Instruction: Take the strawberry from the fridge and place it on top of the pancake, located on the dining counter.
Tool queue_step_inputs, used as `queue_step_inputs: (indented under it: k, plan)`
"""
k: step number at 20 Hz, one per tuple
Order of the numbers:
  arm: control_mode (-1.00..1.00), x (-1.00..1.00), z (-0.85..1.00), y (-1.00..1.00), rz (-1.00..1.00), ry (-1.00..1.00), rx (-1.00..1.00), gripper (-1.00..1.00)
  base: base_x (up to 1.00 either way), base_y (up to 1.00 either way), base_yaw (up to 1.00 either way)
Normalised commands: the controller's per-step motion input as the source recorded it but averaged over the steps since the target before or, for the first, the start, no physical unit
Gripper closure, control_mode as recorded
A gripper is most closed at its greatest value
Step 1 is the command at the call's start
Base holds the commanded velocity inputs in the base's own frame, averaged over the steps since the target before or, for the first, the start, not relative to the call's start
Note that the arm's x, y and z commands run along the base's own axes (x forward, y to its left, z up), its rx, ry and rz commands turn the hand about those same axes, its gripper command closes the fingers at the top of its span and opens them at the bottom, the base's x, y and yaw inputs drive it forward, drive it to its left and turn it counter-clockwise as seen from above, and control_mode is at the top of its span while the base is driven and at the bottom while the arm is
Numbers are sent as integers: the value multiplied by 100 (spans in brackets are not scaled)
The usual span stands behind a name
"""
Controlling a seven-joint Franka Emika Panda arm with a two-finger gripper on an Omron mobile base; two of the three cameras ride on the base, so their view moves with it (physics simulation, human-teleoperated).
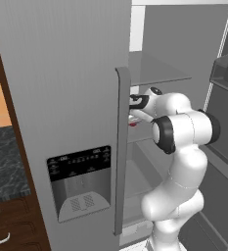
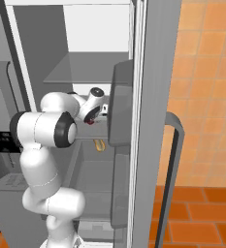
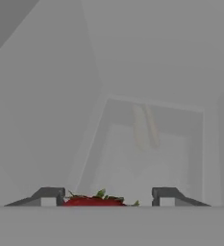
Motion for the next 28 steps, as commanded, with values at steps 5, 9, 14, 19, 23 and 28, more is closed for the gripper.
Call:
queue_step_inputs:
  k: [5,9,14,19,23,28]
  plan:
    - [-100,-3,-7,1,0,0,0,100,0,0,0]
    - [-100,-19,-7,-10,-1,-9,0,100,0,0,0]
    - [-100,-56,9,-15,-7,-4,0,100,0,0,0]
    - [-100,-84,50,-6,-14,-3,0,100,0,0,0]
    - [-100,-69,66,-14,-5,-3,2,100,0,0,0]
    - [-100,-79,34,-9,-1,-2,4,100,0,0,0]
